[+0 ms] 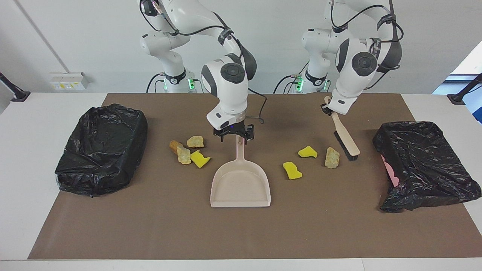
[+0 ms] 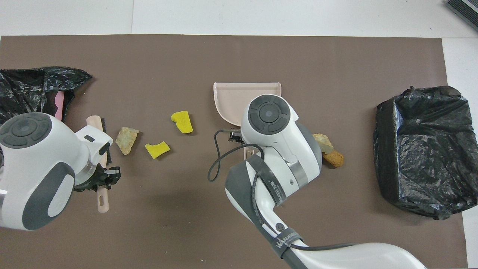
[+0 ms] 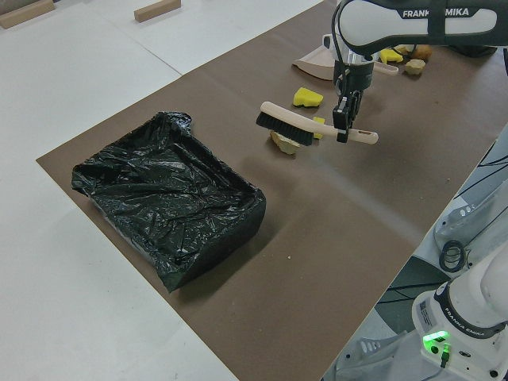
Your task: Sweep and dump trash in bin
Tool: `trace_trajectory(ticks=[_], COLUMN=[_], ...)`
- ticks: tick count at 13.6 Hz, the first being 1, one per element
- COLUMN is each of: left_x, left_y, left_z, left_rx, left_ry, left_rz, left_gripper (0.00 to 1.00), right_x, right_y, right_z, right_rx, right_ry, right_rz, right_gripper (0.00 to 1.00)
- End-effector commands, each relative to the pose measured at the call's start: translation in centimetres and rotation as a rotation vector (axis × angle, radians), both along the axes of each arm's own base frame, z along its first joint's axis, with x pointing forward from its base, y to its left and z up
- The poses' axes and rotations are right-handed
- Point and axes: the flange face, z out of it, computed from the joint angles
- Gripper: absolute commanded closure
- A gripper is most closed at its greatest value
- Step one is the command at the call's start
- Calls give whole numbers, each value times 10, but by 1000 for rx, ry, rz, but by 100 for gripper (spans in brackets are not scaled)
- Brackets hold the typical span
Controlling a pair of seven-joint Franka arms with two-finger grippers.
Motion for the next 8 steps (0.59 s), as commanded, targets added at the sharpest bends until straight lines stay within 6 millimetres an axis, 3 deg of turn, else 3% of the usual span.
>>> trace_trajectory(ticks=[1, 4, 5, 6, 7, 8], left_x=[6, 6, -6, -14, -13, -13], left_y=[23, 35, 37, 38, 34, 29], left_z=[-10, -39, -47, -50, -50, -51], left_rx=[10, 5, 4, 3, 2, -2], left_ry=[-36, -15, 14, 12, 7, 7], left_rz=[38, 38, 19, 18, 8, -14], left_gripper=[100, 100, 100, 100, 100, 100], right_x=[0, -2, -5, -6, -4, -4], right_y=[-1, -2, -1, -2, -1, 0], right_z=[-25, -30, -34, -36, -33, -30], right_rx=[8, 2, 1, -9, -11, -10], right_ry=[2, 11, 14, 15, 12, 11], right_rz=[-5, 13, 16, 24, 23, 20], right_gripper=[0, 3, 24, 57, 95, 100])
